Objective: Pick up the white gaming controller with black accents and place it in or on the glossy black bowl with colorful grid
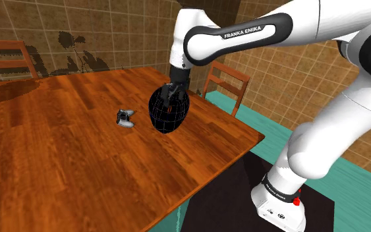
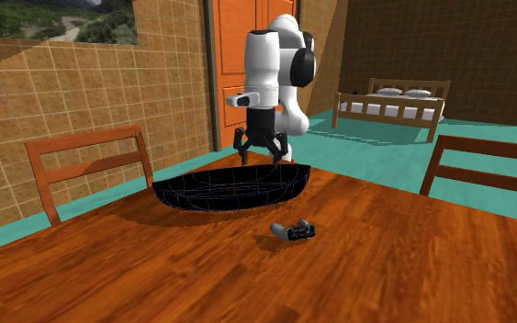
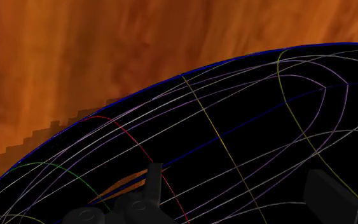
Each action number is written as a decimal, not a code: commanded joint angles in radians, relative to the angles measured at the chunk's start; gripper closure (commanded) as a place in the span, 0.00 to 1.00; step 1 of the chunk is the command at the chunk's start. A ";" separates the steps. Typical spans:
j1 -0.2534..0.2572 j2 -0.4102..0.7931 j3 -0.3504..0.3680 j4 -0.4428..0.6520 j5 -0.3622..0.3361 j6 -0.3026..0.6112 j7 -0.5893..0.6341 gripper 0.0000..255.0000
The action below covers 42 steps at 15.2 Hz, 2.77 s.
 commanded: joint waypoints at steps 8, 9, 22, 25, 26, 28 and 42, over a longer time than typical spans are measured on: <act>0.045 0.304 0.063 0.285 -0.077 0.082 0.147 0.00; 0.053 0.338 0.066 0.322 -0.089 0.086 0.162 0.00; 0.071 0.439 0.065 0.345 -0.126 0.172 0.195 0.00; 0.071 0.439 0.065 0.345 -0.126 0.172 0.195 0.00; 0.071 0.439 0.065 0.345 -0.126 0.172 0.195 0.00; 0.071 0.441 0.065 0.345 -0.127 0.172 0.195 1.00; 0.216 0.490 0.044 0.495 -0.218 0.019 0.728 0.00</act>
